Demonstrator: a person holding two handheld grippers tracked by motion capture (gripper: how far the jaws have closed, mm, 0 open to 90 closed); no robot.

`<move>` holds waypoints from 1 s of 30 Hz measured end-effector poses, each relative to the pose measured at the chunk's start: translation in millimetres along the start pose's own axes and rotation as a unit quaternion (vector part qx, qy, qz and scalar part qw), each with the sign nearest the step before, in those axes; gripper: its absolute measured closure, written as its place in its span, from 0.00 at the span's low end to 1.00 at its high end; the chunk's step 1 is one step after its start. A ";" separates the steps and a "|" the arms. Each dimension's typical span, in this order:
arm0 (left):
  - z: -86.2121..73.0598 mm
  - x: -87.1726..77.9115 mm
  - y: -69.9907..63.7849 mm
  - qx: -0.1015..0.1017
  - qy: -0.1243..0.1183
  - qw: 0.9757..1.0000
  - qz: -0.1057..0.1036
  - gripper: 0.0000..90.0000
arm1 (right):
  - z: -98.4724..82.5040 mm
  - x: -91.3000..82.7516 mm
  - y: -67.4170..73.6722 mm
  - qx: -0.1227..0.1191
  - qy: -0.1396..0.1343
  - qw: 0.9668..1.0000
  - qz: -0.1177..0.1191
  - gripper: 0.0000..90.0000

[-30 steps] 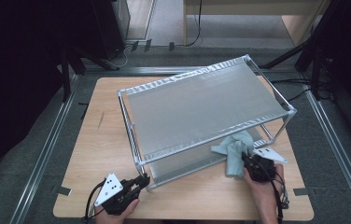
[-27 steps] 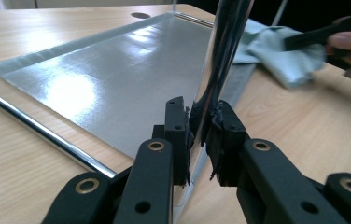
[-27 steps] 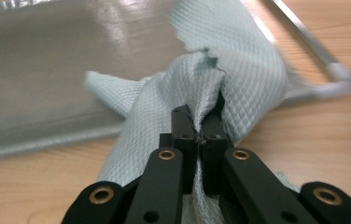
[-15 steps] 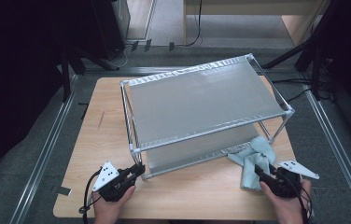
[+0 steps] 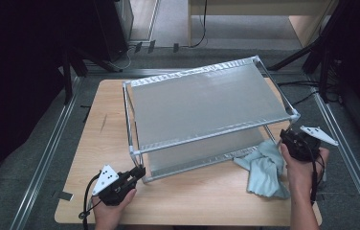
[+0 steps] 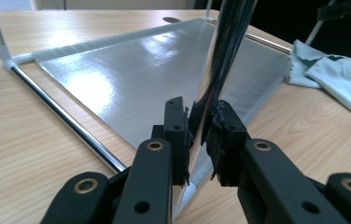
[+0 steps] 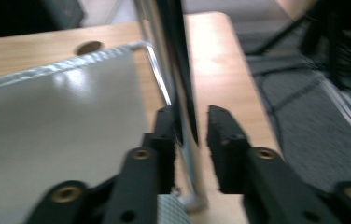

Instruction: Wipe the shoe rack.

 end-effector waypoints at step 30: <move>-18.6 -39.1 8.7 -0.013 -0.007 0.999 0.036 0.88 | 33.3 92.1 128.0 -0.058 0.013 0.995 0.080 0.59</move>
Point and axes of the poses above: each handheld gripper's, and its own axes: x roughly forward along the jaws, z roughly out of its top, y roughly to its left, the point moved 3 cm from there along x, roughly forward along the jaws, and after that the axes turned 9 degrees about z, right-handed, at the moved point
